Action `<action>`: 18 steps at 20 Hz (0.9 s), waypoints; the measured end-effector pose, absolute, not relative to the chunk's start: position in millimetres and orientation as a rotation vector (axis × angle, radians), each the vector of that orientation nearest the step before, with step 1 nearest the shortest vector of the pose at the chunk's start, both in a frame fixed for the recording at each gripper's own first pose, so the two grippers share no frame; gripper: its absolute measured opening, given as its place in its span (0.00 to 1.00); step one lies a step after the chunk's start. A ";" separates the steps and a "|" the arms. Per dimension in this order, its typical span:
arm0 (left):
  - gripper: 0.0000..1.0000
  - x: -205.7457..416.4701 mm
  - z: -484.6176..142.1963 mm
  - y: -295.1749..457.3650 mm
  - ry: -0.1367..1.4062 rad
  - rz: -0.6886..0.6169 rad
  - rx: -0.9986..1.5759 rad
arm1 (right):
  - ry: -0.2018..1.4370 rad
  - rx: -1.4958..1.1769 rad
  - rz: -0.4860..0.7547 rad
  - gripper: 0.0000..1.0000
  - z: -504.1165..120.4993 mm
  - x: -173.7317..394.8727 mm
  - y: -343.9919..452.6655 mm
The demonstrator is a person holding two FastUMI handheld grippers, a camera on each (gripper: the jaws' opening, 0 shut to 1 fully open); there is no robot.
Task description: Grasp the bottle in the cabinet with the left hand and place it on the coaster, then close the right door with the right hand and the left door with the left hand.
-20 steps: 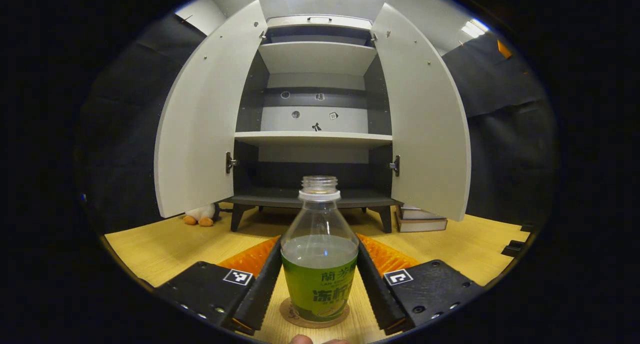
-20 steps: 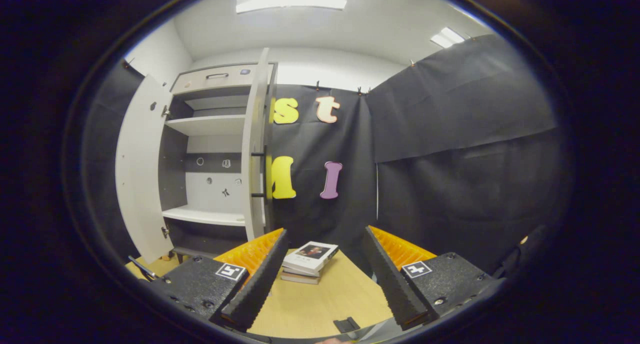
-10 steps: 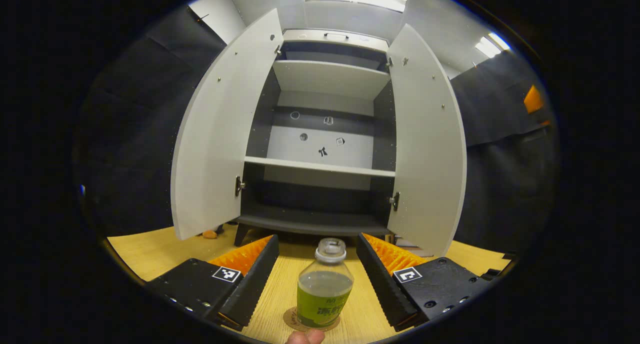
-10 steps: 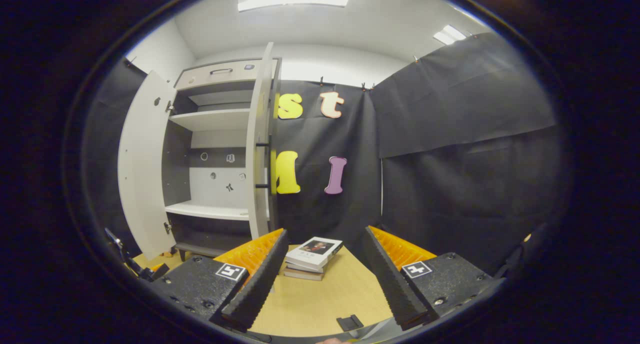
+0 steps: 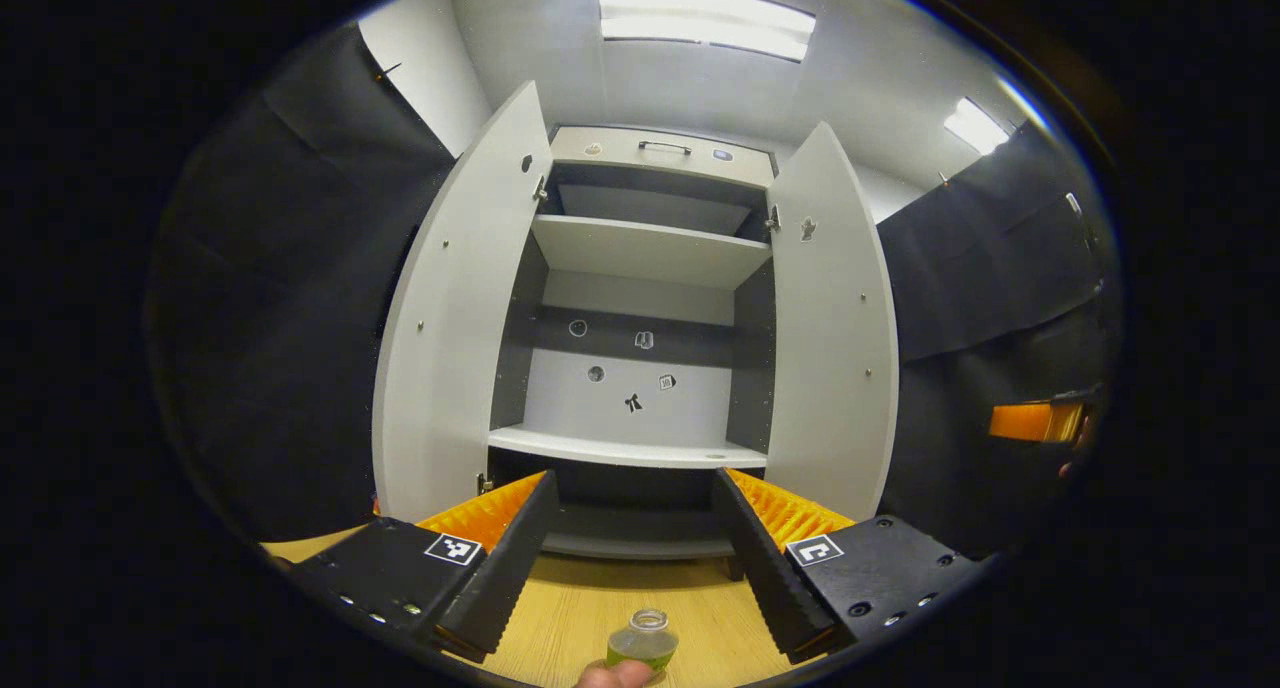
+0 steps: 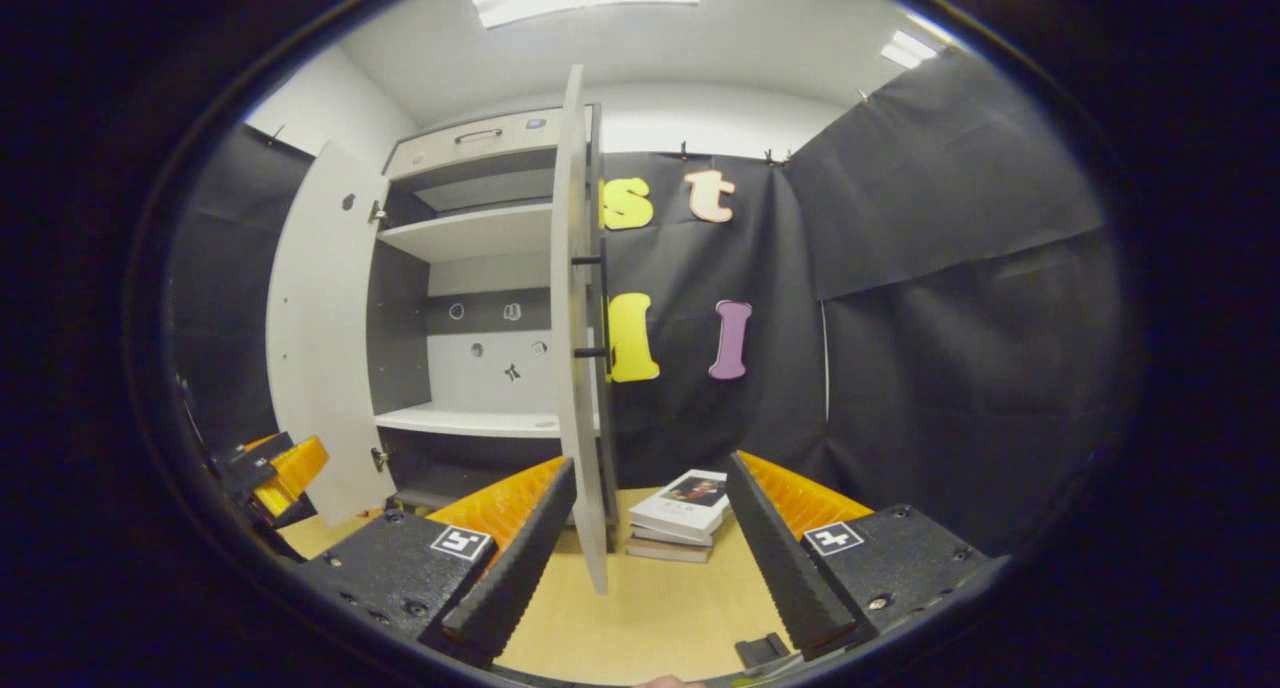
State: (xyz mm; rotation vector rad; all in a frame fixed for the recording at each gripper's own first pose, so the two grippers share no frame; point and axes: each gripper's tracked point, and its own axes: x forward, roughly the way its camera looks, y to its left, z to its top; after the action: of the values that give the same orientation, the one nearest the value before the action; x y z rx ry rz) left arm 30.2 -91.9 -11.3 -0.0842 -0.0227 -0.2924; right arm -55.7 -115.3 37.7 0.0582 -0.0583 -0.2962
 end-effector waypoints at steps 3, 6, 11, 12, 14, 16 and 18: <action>0.95 21.0 -9.0 -91.3 0.039 -0.302 -0.100 | -0.061 0.091 -0.268 0.99 20.7 -48.0 -104.7; 0.95 16.2 -9.3 -72.4 0.054 -0.227 -0.083 | -0.044 0.116 -0.263 0.99 4.7 -43.5 -105.4; 0.95 12.9 -15.8 -45.1 0.072 -0.134 -0.062 | -0.035 0.100 -0.219 0.99 12.4 -24.6 -112.7; 0.95 14.6 -16.0 -39.5 0.064 -0.100 -0.057 | -0.042 0.102 -0.212 0.99 17.2 -19.8 -114.4; 0.95 16.0 -16.1 -30.9 0.054 -0.054 -0.051 | -0.059 0.111 -0.194 0.94 26.4 -11.4 -112.7; 0.95 16.1 -17.7 -28.1 0.058 -0.041 -0.061 | -0.066 0.118 -0.177 0.99 28.6 -5.8 -109.9; 0.95 16.3 -17.2 -26.4 0.057 -0.036 -0.067 | -0.060 0.125 -0.159 0.99 29.0 -1.0 -107.3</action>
State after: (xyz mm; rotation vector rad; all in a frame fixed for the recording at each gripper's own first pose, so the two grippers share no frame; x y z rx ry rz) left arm 16.3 -26.4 -17.2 -0.0665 0.0574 -0.0364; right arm -1.0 -107.3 29.0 0.1250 -0.0602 -0.1587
